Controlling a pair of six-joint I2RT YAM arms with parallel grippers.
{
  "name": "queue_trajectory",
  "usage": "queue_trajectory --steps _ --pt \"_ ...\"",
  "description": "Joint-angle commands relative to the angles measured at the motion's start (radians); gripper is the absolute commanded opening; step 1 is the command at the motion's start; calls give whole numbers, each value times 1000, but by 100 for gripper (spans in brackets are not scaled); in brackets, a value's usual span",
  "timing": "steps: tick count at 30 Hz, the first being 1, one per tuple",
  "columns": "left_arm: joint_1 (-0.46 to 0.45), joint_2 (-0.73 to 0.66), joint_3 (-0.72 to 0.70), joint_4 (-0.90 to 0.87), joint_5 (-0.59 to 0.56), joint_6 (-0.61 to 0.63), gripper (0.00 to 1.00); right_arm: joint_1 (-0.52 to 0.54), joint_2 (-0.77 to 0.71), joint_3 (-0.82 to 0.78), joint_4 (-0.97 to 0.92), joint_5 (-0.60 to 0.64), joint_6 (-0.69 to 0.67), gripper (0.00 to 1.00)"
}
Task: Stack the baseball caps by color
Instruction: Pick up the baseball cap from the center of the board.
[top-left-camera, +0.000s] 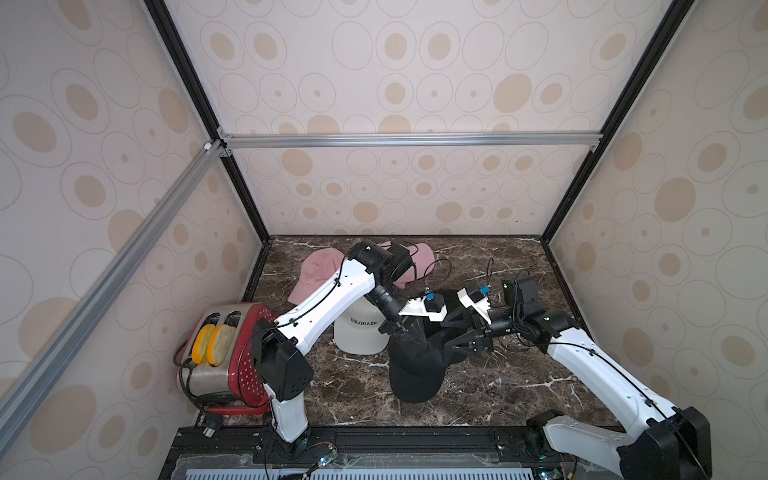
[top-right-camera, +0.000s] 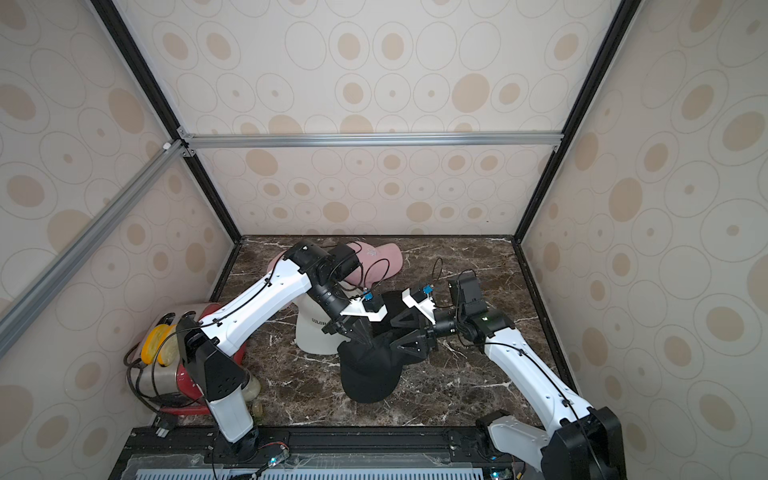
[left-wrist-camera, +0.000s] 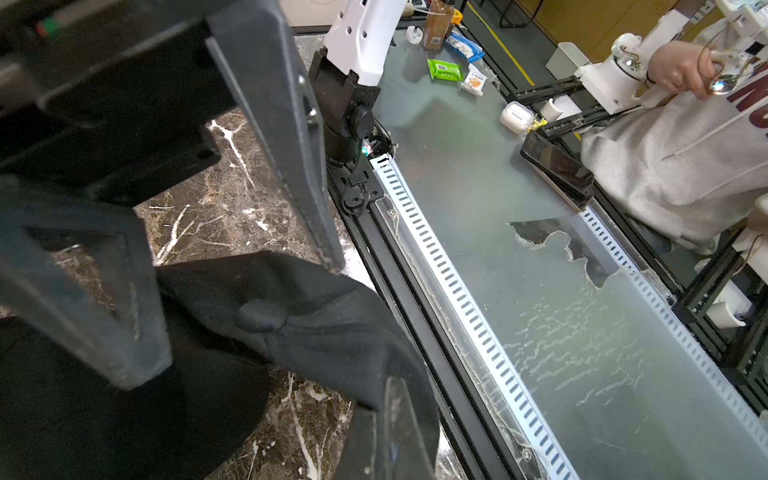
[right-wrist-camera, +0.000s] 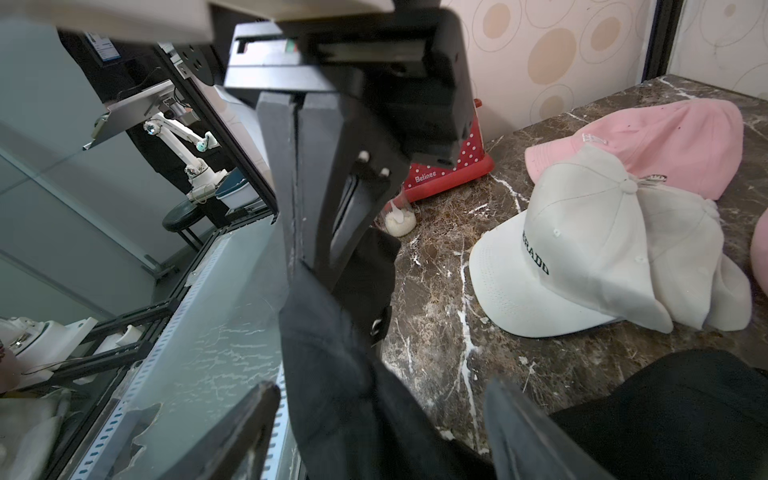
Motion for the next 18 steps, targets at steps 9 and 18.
queue_trajectory --steps 9,18 --pt "33 7 57 -103 4 89 0 8 -16 25 -50 17 -40 55" --pt "35 11 35 -60 -24 43 0 6 -43 36 -44 145 -43 11"
